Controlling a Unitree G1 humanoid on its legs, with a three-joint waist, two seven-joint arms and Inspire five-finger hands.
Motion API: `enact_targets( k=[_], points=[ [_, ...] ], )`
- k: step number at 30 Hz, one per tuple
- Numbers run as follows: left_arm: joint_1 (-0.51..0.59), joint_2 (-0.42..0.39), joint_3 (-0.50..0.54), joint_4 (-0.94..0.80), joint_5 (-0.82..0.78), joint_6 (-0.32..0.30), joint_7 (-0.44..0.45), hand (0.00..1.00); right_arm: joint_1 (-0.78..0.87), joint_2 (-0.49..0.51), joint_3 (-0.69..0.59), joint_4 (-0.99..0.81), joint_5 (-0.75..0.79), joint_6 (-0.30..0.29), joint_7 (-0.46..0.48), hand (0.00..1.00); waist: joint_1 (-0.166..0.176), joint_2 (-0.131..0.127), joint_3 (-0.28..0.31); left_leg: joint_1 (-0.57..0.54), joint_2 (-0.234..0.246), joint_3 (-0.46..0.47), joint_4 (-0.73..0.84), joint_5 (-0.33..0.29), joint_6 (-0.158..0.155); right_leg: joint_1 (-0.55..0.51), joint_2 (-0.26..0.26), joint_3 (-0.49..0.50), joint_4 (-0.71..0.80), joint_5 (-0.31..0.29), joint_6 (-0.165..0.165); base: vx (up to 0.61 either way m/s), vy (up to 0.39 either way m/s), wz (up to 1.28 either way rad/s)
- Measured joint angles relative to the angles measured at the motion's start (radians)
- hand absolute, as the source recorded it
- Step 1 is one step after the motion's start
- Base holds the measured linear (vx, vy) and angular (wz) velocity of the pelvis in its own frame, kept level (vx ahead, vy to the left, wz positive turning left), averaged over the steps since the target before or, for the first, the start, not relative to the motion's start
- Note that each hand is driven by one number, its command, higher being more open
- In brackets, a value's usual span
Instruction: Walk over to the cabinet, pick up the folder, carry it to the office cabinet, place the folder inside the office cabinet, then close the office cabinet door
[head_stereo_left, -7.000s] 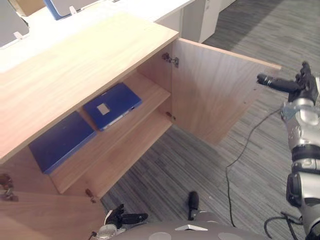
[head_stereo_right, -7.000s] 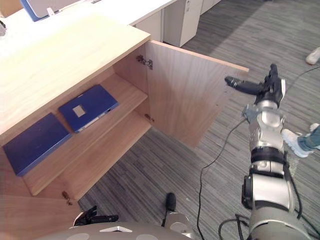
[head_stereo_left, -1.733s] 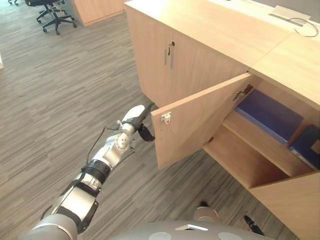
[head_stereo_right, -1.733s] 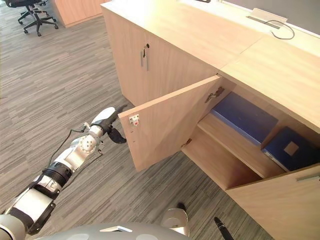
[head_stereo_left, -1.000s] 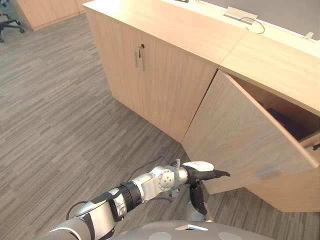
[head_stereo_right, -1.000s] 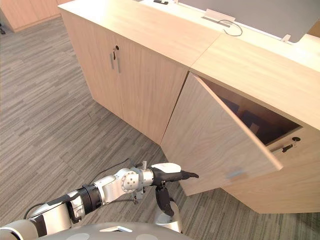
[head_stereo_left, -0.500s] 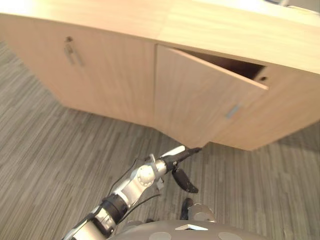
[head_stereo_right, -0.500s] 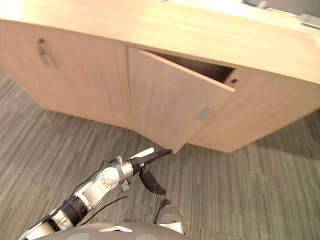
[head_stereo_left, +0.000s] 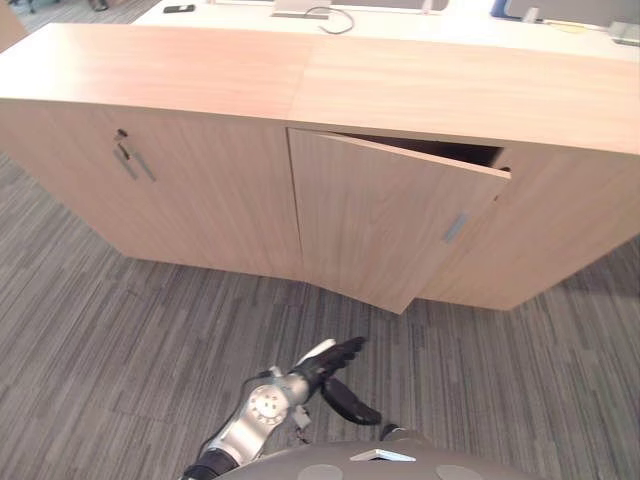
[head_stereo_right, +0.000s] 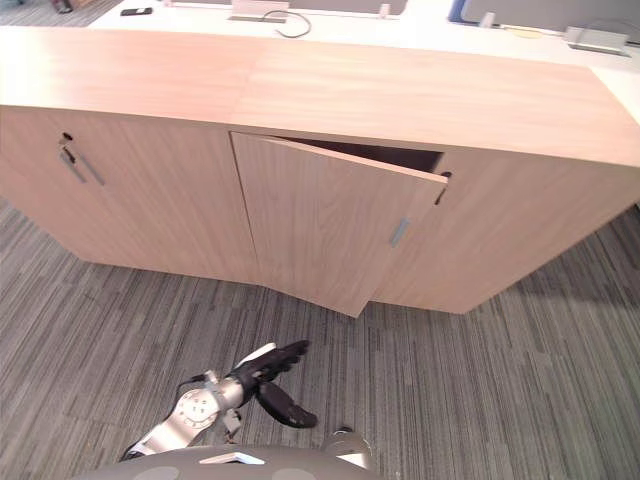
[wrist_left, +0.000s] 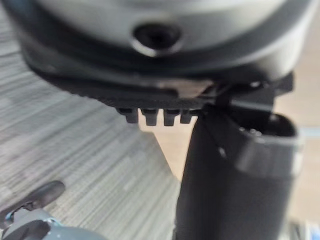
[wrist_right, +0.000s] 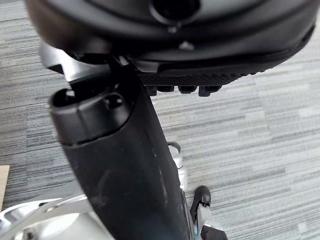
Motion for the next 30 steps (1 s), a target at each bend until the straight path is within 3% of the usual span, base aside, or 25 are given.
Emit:
enact_targets(
  k=[3, 4, 5, 6, 7, 8, 9, 10, 12, 14, 17, 18, 21, 24, 30],
  points=[
    [0.042, -0.002, 0.117, 0.073, -0.115, 0.009, 0.057, 1.0, 0.002, -0.003, 0.001, 0.018, 0.07, 0.003, -0.04, 1.0, 0.016, 0.003, 0.005, -0.004, 0.034, -0.005, 0.086, -0.001, 0.001, 0.028, -0.003, -0.004, 0.0, 0.0, 0.0, 0.0, -0.001, 0.01],
    [0.061, -0.009, 0.173, 0.105, -0.152, 0.007, 0.076, 1.0, 0.008, -0.003, 0.001, 0.022, 0.097, 0.004, -0.049, 1.0, 0.018, 0.003, 0.011, -0.013, 0.066, -0.017, 0.17, -0.003, 0.004, 0.049, -0.001, 0.0, -0.001, 0.0, 0.0, -0.01, -0.023, -0.14],
    [0.081, -0.018, 0.27, 0.163, -0.195, 0.0, 0.088, 1.0, 0.014, -0.004, -0.001, 0.022, 0.129, 0.004, -0.056, 1.0, 0.023, -0.01, 0.026, -0.092, 0.114, -0.129, 0.379, -0.007, 0.03, 0.079, -0.007, 0.019, -0.012, -0.008, -0.013, -0.02, 0.006, -0.28],
    [0.073, -0.044, 0.314, 0.217, -0.244, -0.003, 0.096, 1.0, 0.012, -0.017, 0.0, 0.023, 0.14, 0.004, -0.064, 1.0, 0.036, -0.001, 0.032, -0.156, 0.085, -0.288, 0.408, -0.068, 0.024, 0.08, -0.019, 0.049, -0.019, -0.014, -0.018, -0.03, 0.103, -0.33],
    [0.049, -0.073, 0.355, 0.252, -0.279, -0.018, 0.108, 1.0, 0.009, -0.034, 0.0, 0.025, 0.147, 0.004, -0.069, 1.0, 0.048, 0.018, 0.045, -0.196, 0.034, -0.444, 0.334, -0.091, 0.002, 0.076, -0.027, 0.066, -0.017, -0.01, -0.011, -0.04, 0.146, -0.31],
    [0.042, -0.085, 0.375, 0.266, -0.298, -0.024, 0.113, 1.0, 0.007, -0.043, 0.0, 0.032, 0.151, 0.004, -0.068, 1.0, 0.049, 0.024, 0.046, -0.203, 0.009, -0.509, 0.27, -0.081, -0.006, 0.073, -0.032, 0.072, -0.015, -0.006, -0.005, -0.05, 0.275, -0.44],
    [0.043, -0.098, 0.427, 0.311, -0.312, -0.044, 0.129, 1.0, 0.002, -0.05, 0.004, 0.041, 0.159, 0.002, -0.068, 1.0, 0.053, 0.026, 0.049, -0.182, -0.036, -0.616, 0.13, 0.012, -0.014, 0.067, -0.033, 0.105, -0.018, 0.002, 0.024, -0.04, 0.24, -0.37],
    [0.044, -0.099, 0.45, 0.327, -0.317, -0.05, 0.137, 1.0, 0.002, -0.041, 0.007, 0.042, 0.167, 0.001, -0.071, 1.0, 0.047, 0.022, 0.046, -0.169, -0.054, -0.619, 0.103, 0.018, -0.017, 0.07, -0.043, 0.116, -0.026, 0.003, 0.027, -0.05, 0.267, -0.4],
    [0.042, -0.077, 0.524, 0.381, -0.286, -0.056, 0.169, 1.0, 0.0, -0.01, 0.013, 0.047, 0.192, -0.001, -0.076, 1.0, 0.042, -0.022, 0.042, -0.134, -0.104, -0.584, 0.017, 0.048, 0.001, 0.057, -0.083, 0.155, -0.032, 0.005, 0.03, -0.04, 0.153, -0.23],
    [0.048, -0.075, 0.582, 0.418, -0.249, -0.044, 0.181, 1.0, 0.002, -0.002, 0.013, 0.048, 0.198, -0.002, -0.081, 1.0, 0.041, -0.035, 0.033, -0.113, -0.125, -0.572, -0.039, 0.069, 0.004, 0.044, -0.096, 0.182, -0.033, 0.005, 0.022, -0.06, 0.1, -0.14],
    [0.055, -0.06, 0.642, 0.452, -0.156, -0.045, 0.198, 1.0, 0.004, -0.005, 0.021, 0.048, 0.218, -0.003, -0.097, 1.0, 0.042, -0.039, 0.02, -0.063, -0.152, -0.562, -0.142, 0.112, 0.007, 0.032, -0.103, 0.211, -0.038, 0.0, 0.012, 0.0, 0.041, -0.1],
    [0.058, -0.058, 0.655, 0.475, -0.13, -0.044, 0.201, 1.0, 0.01, -0.009, 0.022, 0.048, 0.218, -0.008, -0.099, 1.0, 0.043, -0.03, 0.013, -0.049, -0.157, -0.554, -0.165, 0.121, 0.002, 0.033, -0.098, 0.219, -0.046, 0.0, 0.012, 0.07, 0.012, -0.2],
    [0.078, -0.067, 0.673, 0.518, -0.101, -0.042, 0.204, 1.0, 0.02, -0.018, 0.022, 0.048, 0.226, -0.008, -0.109, 1.0, 0.041, -0.014, -0.005, -0.024, -0.153, -0.55, -0.208, 0.143, 0.01, 0.035, -0.084, 0.227, -0.056, 0.004, 0.019, 0.1, -0.012, -0.13],
    [0.086, -0.073, 0.683, 0.541, -0.099, -0.038, 0.196, 1.0, 0.031, -0.018, 0.048, 0.048, 0.235, -0.009, -0.114, 1.0, 0.044, -0.015, -0.016, 0.006, -0.136, -0.552, -0.221, 0.148, 0.007, 0.061, -0.061, 0.228, -0.073, 0.003, 0.016, 0.14, -0.064, -0.08],
    [0.07, -0.052, 0.587, 0.547, -0.065, -0.045, 0.204, 1.0, 0.052, -0.016, 0.124, 0.048, 0.258, -0.047, -0.116, 1.0, 0.045, -0.022, -0.021, 0.037, -0.124, -0.551, -0.241, 0.147, 0.005, 0.073, -0.045, 0.228, -0.087, 0.017, -0.005, 0.05, -0.032, -0.14]
  ],
)
